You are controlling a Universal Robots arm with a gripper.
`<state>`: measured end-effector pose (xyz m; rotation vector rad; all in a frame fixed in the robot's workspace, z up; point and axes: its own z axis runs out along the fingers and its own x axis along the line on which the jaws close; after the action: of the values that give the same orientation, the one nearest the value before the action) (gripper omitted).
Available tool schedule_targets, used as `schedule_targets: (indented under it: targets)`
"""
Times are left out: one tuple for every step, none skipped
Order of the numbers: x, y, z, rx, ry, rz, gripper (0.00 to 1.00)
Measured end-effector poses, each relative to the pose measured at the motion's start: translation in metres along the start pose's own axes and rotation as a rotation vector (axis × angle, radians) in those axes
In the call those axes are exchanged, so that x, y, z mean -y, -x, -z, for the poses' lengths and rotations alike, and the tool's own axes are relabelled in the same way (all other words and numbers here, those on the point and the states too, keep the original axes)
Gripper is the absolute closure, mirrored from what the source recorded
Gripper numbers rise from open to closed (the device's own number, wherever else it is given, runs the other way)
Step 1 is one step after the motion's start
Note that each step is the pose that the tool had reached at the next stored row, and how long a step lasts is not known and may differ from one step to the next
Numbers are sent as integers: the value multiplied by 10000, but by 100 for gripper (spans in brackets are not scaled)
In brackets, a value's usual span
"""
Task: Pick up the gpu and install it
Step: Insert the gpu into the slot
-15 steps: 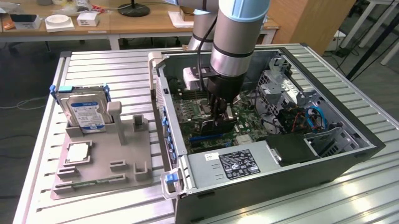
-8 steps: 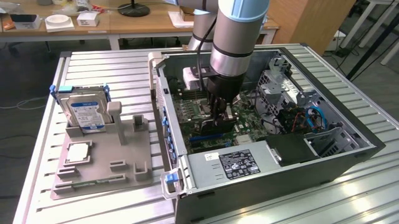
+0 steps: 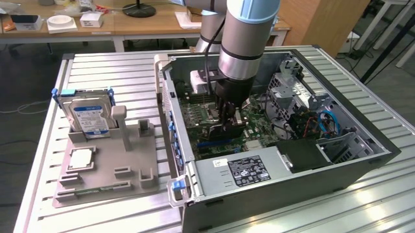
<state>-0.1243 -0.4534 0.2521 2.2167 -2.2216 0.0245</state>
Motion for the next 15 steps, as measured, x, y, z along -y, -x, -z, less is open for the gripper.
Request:
schedule_targets:
  targets:
    - [0, 0, -6, 1, -3, 0, 74]
    - [0, 0, -12, -2, -3, 0, 74]
    - [0, 0, -18, -3, -4, 0, 74]
    - [-1, 0, -20, -6, -3, 0, 74]
    - [0, 0, -23, -11, -3, 0, 74]
    - [0, 0, -27, -18, -4, 0, 74]
    - [0, 0, -32, -21, -4, 1, 74]
    - [0, 0, -37, -25, -5, 2, 74]
    - [-1, 0, -40, -29, -4, 2, 74]
    - [-1, 0, -40, -32, -3, 3, 74]
    - [-1, 0, -40, -34, -3, 3, 74]
    - [0, 0, -43, -33, -4, 3, 74]
    - [0, 1, -50, -32, -7, 3, 74]
    - [-1, 1, -55, -36, -5, 3, 74]
    - [-1, 0, -59, -40, -3, 3, 74]
